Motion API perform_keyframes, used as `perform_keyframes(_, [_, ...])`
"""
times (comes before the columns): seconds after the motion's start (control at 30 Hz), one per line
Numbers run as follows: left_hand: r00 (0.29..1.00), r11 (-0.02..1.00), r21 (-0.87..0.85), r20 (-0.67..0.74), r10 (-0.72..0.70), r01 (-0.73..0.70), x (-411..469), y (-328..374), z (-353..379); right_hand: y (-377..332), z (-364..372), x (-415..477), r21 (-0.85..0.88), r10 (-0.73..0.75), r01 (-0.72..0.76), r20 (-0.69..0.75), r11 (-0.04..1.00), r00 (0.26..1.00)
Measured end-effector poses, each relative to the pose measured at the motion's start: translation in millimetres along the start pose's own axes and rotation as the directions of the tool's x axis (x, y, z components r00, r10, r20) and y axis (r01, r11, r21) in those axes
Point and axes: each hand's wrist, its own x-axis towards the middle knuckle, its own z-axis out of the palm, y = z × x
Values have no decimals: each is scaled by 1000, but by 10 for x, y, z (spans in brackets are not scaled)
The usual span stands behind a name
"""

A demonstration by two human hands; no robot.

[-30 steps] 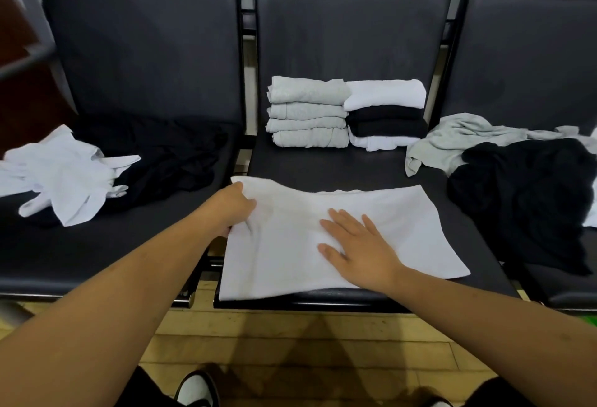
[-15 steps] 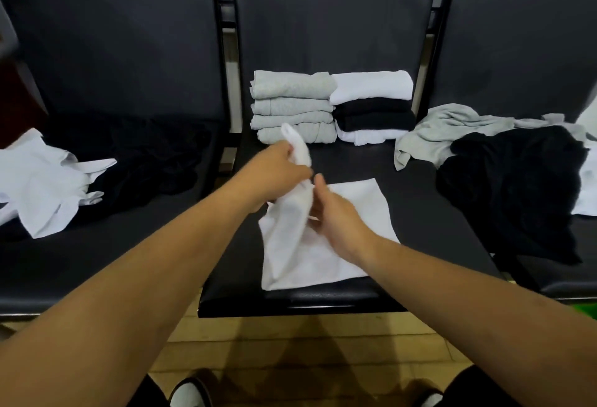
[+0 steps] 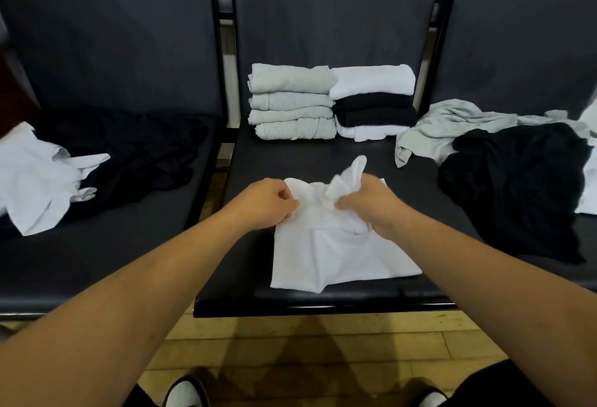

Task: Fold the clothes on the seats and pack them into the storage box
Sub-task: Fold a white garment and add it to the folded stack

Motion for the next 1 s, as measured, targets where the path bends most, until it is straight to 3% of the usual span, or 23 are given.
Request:
perform_keyframes(0.07, [1000, 999, 33, -14, 6, -5, -6, -49, 19, -40, -124, 38, 277, -23, 16, 22, 961, 999])
perform_keyframes(0.13, [1000, 999, 39, -19, 23, -23, -9, -81, 47, -16, -225, 59, 291, 20, -5, -47, 957, 999])
perform_keyframes(0.23, [997, 996, 50, -11, 74, -73, -20, -105, 99, 76, -206, 38, -134, 40, -69, -209, 989, 977])
perform_keyframes(0.33, [992, 989, 70, 20, 127, -128, -11, -102, 156, 69, -62, -47, -338, -33, -1, -94, 941, 995])
perform_keyframes(0.4, [989, 986, 85, 47, 142, -145, -8, -84, 194, 90, 10, -39, -531, -92, 81, 5, 844, 996])
perform_keyframes(0.47, [985, 981, 103, 68, 156, -162, -5, -75, 222, 111, 39, -38, -600, -80, 130, 108, 789, 991])
perform_keyframes(0.6, [971, 948, 248, 185, 154, -197, -40, -87, 274, 62, -131, -77, -387, -43, 106, 169, 916, 985])
perform_keyframes(0.67, [959, 901, 353, 213, 186, -253, -103, -79, 312, 17, -237, -128, -295, 15, 67, 265, 953, 964])
perform_keyframes(0.8, [940, 885, 362, 278, 196, -292, -160, -63, 362, 44, -275, -156, -536, 109, 124, 383, 835, 917])
perform_keyframes(0.87, [940, 888, 366, 295, 174, -279, -153, -61, 364, 39, -301, -161, -502, 98, 112, 373, 858, 923])
perform_keyframes(1.0, [939, 896, 356, 306, 157, -266, -115, -75, 371, 26, -569, -190, -340, 215, -92, 342, 936, 915])
